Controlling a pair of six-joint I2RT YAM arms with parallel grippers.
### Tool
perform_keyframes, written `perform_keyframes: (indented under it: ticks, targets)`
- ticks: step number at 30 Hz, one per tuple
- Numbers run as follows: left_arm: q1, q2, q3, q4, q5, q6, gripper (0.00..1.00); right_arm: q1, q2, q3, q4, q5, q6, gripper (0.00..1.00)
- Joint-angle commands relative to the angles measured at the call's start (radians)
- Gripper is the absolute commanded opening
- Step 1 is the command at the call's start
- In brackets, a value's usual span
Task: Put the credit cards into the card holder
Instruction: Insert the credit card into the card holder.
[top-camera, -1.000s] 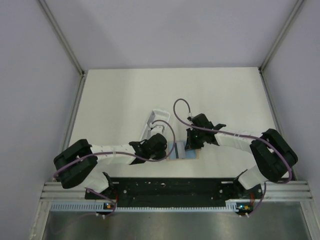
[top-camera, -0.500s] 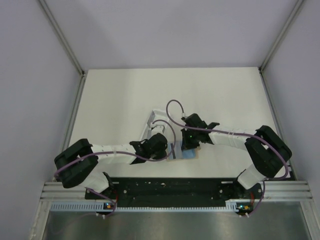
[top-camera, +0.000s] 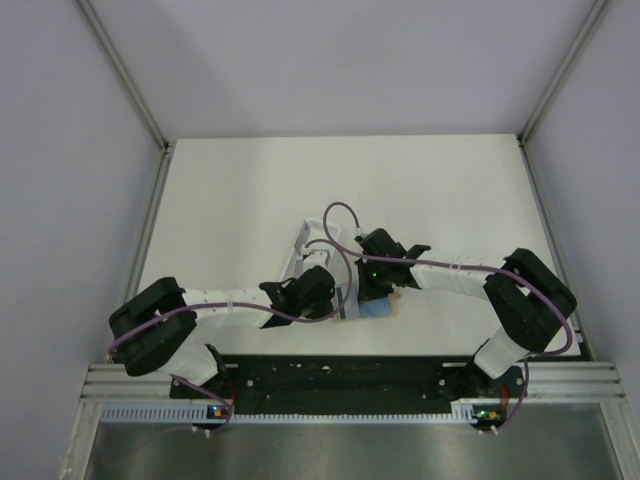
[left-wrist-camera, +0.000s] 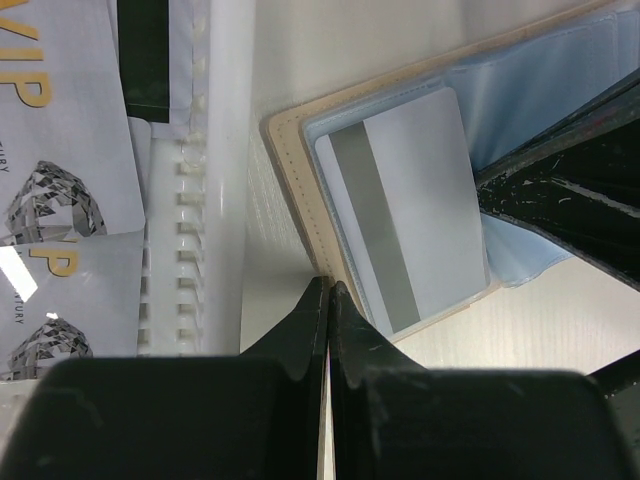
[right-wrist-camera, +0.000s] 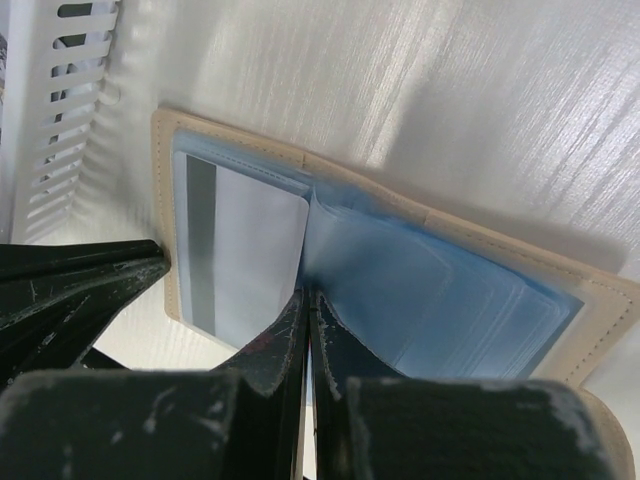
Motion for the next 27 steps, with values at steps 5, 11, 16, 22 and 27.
perform_keyframes:
  ticks: [5, 11, 16, 22, 27]
  targets:
    - [-0.007, -0.030, 0.010, 0.010, 0.013, -0.003, 0.00, 0.039, -0.103, 0.023, -0.126, 0.157, -0.011, 0.00]
    - [-0.009, -0.048, 0.027, -0.020, -0.008, 0.007, 0.00, 0.039, -0.188, 0.047, -0.261, 0.341, -0.029, 0.02]
    - [-0.009, -0.050, 0.026, -0.023, -0.010, 0.004, 0.00, 0.039, -0.191, 0.058, -0.341, 0.448, -0.028, 0.02]
    - [-0.009, -0.071, 0.020, -0.033, -0.016, 0.001, 0.00, 0.039, -0.278, 0.017, -0.197, 0.294, -0.020, 0.01]
    - [-0.007, -0.122, 0.024, -0.056, -0.030, 0.013, 0.00, 0.039, -0.320, -0.054, -0.019, 0.117, 0.006, 0.04]
